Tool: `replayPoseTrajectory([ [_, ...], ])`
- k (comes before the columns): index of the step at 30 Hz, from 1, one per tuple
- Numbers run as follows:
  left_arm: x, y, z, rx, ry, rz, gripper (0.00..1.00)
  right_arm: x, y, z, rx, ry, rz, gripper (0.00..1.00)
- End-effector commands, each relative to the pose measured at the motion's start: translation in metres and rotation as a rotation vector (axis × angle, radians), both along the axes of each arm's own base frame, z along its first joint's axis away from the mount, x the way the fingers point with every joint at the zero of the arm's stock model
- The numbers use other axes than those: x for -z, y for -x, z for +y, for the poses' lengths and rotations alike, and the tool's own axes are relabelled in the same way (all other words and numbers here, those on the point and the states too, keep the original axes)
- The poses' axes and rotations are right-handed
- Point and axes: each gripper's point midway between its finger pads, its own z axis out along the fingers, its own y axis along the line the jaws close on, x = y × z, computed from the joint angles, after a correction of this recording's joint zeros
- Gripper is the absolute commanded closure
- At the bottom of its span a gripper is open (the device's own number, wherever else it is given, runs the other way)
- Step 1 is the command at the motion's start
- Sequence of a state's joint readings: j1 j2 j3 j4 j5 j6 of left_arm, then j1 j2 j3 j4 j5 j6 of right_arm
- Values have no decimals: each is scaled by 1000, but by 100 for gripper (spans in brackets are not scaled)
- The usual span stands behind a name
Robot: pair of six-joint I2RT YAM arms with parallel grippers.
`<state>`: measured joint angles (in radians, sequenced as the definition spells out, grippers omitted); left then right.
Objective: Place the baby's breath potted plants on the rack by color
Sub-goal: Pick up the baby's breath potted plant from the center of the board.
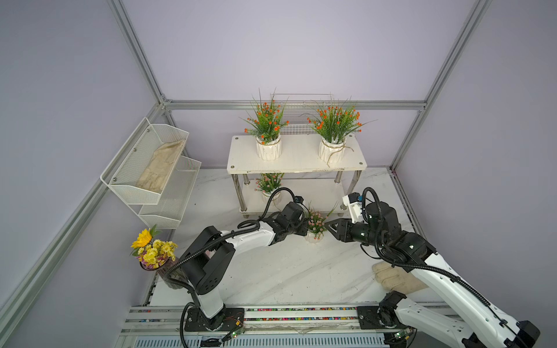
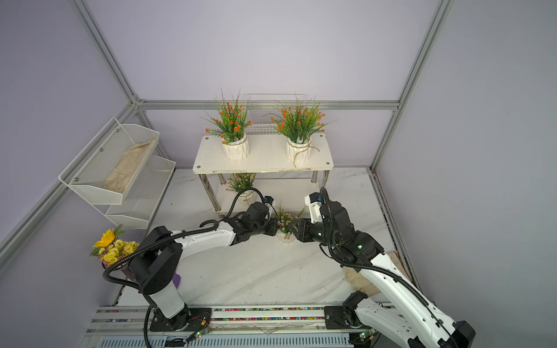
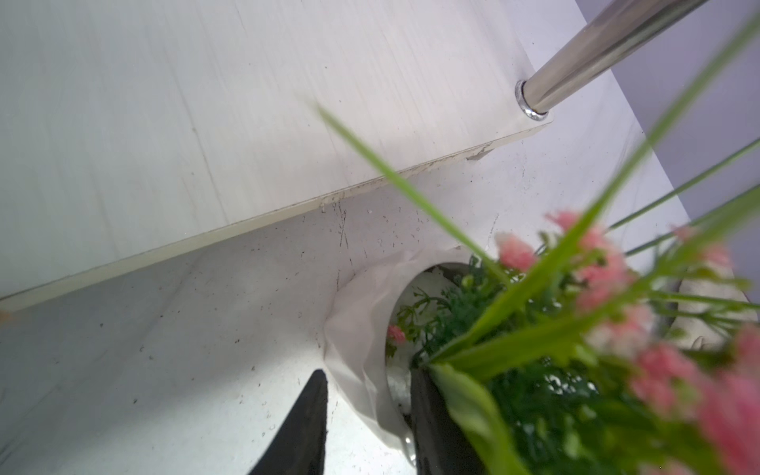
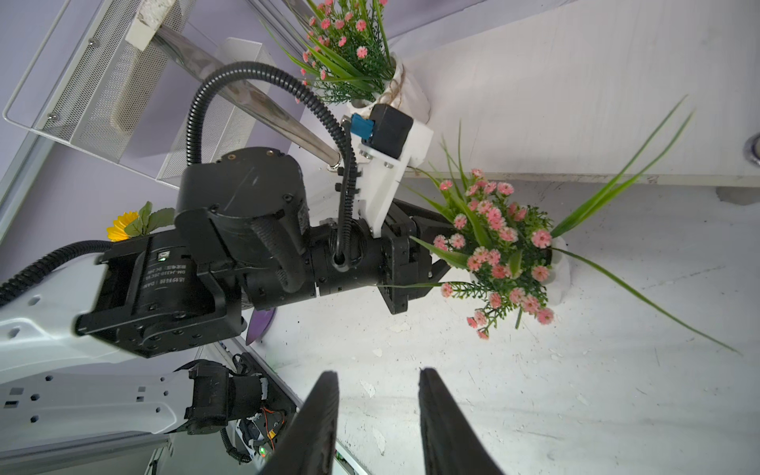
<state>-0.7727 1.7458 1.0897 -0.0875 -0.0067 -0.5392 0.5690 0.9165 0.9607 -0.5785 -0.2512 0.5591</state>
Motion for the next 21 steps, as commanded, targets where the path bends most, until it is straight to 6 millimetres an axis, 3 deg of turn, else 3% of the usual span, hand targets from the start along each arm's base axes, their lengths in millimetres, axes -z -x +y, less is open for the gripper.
replayPoseTrajectory([
  [1,-18,-5,-13,11,27,-21,68,5,2,-7,13,19,-3,64],
  [21,-14,-5,-27,45,-91,-6,72,8,2,-7,6,24,-1,63],
])
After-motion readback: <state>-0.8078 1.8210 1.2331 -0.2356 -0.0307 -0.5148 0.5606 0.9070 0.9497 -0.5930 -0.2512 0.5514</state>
